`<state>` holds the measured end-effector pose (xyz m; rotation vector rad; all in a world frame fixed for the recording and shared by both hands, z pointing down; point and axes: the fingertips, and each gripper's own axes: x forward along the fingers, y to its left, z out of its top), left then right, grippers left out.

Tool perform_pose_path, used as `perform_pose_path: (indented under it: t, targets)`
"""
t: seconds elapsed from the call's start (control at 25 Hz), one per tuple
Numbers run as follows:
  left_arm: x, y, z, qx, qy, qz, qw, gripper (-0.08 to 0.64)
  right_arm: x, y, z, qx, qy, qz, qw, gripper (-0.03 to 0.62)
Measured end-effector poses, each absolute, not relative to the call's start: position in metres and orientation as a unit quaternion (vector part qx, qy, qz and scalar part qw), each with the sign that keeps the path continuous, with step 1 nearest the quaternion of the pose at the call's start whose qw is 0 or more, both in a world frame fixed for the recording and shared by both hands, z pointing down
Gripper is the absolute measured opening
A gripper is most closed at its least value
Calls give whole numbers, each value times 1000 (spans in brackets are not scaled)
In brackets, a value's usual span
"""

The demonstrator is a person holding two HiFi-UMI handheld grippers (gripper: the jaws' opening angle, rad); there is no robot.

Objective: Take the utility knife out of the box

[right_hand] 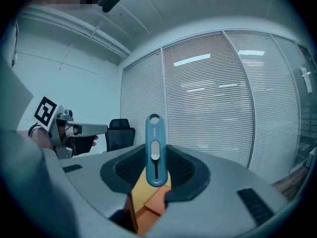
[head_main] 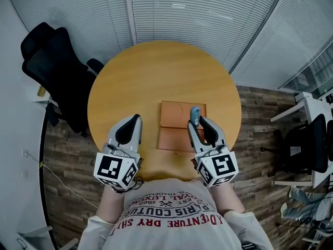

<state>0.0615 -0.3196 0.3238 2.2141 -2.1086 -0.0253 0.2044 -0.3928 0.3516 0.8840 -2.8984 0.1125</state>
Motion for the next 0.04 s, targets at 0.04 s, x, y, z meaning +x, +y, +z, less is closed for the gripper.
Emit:
perform_pose_path:
  t: [0.04]
  targets:
    - [61,-320,324,723,-690,-9,41,-6,204,-393,353,291,-954,40,55,133]
